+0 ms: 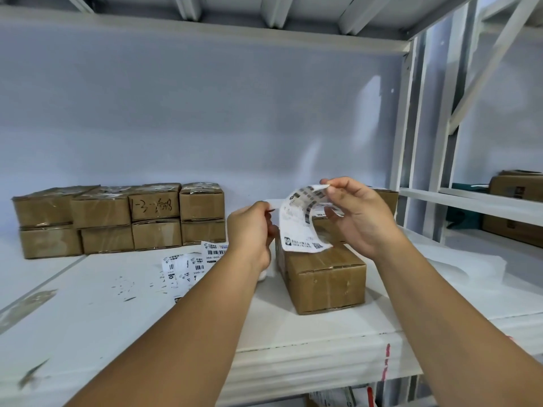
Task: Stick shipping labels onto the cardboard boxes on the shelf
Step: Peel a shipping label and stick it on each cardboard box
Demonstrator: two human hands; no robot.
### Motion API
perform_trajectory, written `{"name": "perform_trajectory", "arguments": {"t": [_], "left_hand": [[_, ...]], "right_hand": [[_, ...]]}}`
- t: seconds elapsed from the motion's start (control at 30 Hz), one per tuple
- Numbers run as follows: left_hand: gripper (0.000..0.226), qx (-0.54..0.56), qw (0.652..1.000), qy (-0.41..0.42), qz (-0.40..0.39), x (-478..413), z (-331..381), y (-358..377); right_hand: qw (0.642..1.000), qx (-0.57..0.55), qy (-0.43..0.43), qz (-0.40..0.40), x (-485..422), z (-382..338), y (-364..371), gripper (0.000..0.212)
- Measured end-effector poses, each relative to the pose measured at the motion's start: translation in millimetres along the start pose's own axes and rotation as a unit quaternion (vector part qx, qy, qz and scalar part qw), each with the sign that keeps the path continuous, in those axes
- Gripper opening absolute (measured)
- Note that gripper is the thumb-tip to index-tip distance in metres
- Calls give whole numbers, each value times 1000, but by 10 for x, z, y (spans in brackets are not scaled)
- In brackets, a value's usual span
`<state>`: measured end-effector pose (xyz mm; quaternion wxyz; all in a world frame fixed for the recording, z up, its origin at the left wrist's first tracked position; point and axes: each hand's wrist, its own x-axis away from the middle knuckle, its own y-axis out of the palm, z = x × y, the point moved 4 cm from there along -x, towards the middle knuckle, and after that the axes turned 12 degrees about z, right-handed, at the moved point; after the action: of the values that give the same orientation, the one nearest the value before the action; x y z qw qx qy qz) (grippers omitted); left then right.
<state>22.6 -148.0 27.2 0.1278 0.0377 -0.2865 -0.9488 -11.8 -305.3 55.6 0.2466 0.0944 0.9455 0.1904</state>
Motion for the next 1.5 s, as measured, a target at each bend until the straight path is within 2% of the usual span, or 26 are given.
{"name": "perform_trajectory", "arguments": {"t": [0.13, 0.3, 0.57, 0.8, 0.93, 1.1, 1.17, 1.3, 1.4, 1.5], "left_hand": [[25, -18, 997, 47, 56, -30, 41, -29], [17, 32, 990, 57, 123, -61, 68, -96], [24, 50, 975, 109, 188, -55, 155, -192], [21, 58, 971, 114, 200, -24, 185, -222], [18, 40, 972, 156, 169, 19, 218, -186], [17, -48, 947, 303, 96, 192, 334, -54], [21, -71, 937, 333, 79, 256, 365, -24], [21, -64, 941, 330, 43, 371, 425, 40], [20, -47, 942, 330, -29, 543, 494, 221], [19, -58, 950, 283, -118, 750, 455, 563]], "right_hand": [[996, -86, 28, 22, -35, 11, -71, 10], [989, -131, 45, 43, -60, 11, -114, 12], [949, -235, 62, 202, -109, 27, -331, 20], [903, -286, 77, 311, -109, 88, -514, 17], [910, -237, 95, 326, -122, 157, -528, 19], [925, -162, 71, 335, -155, 199, -523, 24], [936, -127, 76, 318, -163, 222, -482, 25], [959, -107, 95, 245, -165, 285, -384, 28], [970, -85, 112, 196, -192, 338, -349, 33], [974, -107, 121, 159, -224, 393, -294, 33]]}}
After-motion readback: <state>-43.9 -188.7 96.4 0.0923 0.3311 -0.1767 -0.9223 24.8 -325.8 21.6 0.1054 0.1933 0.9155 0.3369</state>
